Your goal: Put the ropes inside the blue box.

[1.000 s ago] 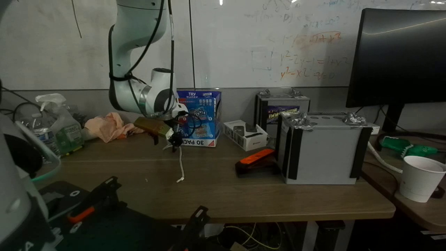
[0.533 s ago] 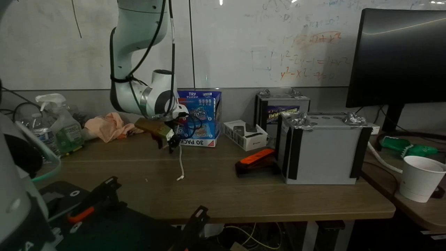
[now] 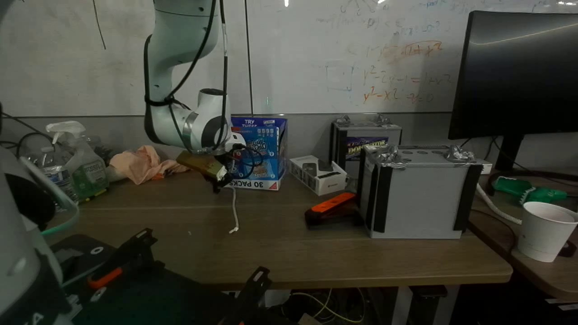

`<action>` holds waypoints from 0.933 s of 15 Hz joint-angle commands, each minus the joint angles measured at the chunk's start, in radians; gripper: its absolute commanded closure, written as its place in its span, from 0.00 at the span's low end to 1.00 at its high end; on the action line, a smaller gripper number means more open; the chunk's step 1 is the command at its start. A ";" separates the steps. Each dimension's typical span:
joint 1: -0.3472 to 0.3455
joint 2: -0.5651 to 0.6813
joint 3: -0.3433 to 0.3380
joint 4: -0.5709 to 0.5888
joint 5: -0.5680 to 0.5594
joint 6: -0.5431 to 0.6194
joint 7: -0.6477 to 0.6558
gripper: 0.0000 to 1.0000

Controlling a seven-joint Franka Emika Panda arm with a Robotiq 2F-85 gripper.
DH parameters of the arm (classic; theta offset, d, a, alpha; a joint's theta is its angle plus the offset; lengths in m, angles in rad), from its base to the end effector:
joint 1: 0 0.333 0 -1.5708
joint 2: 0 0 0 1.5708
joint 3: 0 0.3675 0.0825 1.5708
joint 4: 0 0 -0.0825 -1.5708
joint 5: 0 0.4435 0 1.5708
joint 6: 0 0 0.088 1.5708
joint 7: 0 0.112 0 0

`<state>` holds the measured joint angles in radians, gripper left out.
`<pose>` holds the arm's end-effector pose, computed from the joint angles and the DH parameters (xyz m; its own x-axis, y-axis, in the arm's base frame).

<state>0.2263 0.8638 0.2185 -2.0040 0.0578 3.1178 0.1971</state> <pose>0.5885 0.2771 0.0286 0.9764 0.0673 0.2053 0.1140 -0.9676 -0.2252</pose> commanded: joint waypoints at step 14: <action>-0.060 -0.421 0.049 -0.310 0.039 0.316 0.019 0.99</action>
<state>0.1931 0.6208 0.2385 -2.1811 0.0650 3.4112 0.2015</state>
